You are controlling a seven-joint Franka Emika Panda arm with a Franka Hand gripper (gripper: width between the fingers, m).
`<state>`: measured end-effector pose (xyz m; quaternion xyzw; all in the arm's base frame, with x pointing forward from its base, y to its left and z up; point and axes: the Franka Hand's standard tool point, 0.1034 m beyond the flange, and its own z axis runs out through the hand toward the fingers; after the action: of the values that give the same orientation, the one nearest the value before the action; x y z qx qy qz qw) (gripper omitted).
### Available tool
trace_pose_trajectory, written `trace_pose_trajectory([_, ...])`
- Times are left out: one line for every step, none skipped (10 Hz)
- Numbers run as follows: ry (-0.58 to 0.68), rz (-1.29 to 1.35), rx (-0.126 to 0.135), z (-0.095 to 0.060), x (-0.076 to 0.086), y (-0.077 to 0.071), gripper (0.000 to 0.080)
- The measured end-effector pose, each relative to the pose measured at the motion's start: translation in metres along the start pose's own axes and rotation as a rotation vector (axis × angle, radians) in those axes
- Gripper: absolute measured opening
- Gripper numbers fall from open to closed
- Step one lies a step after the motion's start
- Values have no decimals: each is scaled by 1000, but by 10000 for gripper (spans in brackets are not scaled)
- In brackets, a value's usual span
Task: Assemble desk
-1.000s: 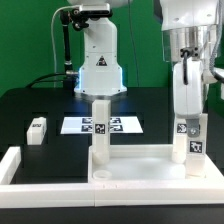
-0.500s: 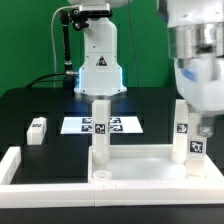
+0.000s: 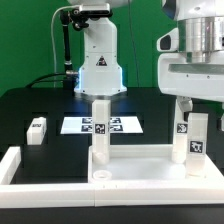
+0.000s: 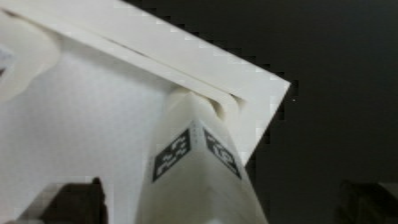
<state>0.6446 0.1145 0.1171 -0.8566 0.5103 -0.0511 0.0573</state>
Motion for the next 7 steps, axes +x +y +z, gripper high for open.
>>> trace_pose_trajectory([4,-82,-3,0,1,1,648])
trace_pose_trajectory([6,-160,-5,0,3,1,648])
trace_pose_trajectory([17,-322,-14,0,8,0,648])
trace_pose_trajectory([24,-441,-16,3,11,-1,648])
trace_pose_trajectory([23,-426,-15,3,10,-1,648])
trace_pose_trajectory([24,-407,-16,3,11,-1,648])
trace_pose_trajectory([24,-406,-16,3,11,-1,522])
